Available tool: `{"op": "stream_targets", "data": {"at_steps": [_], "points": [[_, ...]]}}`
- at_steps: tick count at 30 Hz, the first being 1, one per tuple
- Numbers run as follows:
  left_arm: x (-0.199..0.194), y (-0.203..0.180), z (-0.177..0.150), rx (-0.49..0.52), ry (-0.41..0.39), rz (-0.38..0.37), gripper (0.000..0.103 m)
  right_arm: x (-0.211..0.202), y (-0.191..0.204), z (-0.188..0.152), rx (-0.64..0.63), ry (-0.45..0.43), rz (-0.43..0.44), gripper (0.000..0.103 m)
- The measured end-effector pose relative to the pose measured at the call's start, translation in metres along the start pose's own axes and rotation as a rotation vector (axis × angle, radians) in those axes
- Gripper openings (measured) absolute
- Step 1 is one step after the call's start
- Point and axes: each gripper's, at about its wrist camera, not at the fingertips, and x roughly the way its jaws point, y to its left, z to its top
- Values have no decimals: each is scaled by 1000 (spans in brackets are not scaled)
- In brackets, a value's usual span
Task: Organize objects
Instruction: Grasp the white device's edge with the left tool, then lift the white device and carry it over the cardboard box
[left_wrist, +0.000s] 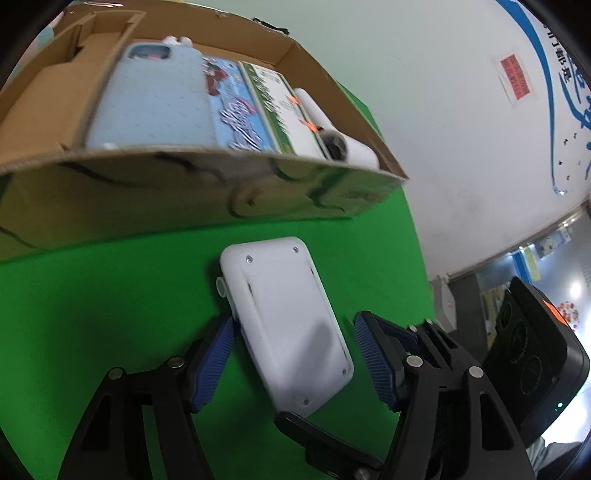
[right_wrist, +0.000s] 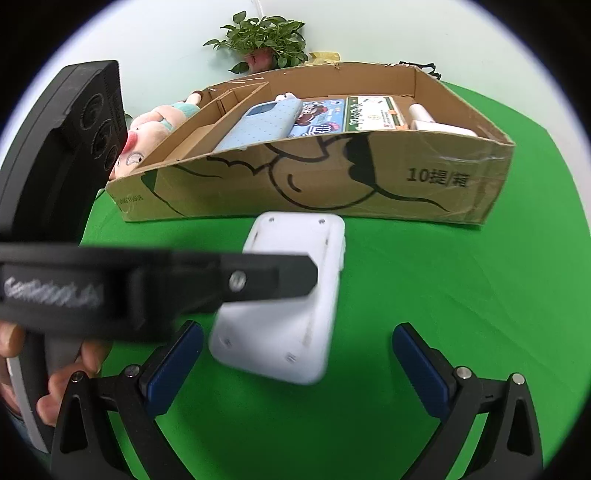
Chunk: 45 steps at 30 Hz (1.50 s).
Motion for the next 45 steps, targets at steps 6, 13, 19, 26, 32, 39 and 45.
{"op": "stream_targets", "data": {"at_steps": [6, 13, 19, 26, 32, 39, 45], "points": [[3, -8, -7, -16, -10, 9, 60, -5, 2, -9, -39, 7, -26, 100], [-2, -8, -9, -27, -1, 37, 51, -4, -1, -11, -22, 33, -13, 88], [-5, -4, -13, -45, 8, 48, 39, -6, 10, -18, -79, 31, -48, 71], [-8, -5, -19, 63, 72, 20, 34, -9, 17, -23, -99, 32, -101, 67], [-24, -18, -18, 180, 92, -12, 35, -20, 21, -21, -88, -1, -108, 67], [-57, -36, -8, 208, 21, -7, 32, -44, 27, -7, -92, -86, -117, 66], [-90, -56, 4, 239, -60, 0, 32, -66, 30, 12, -88, -164, -118, 66]]}}
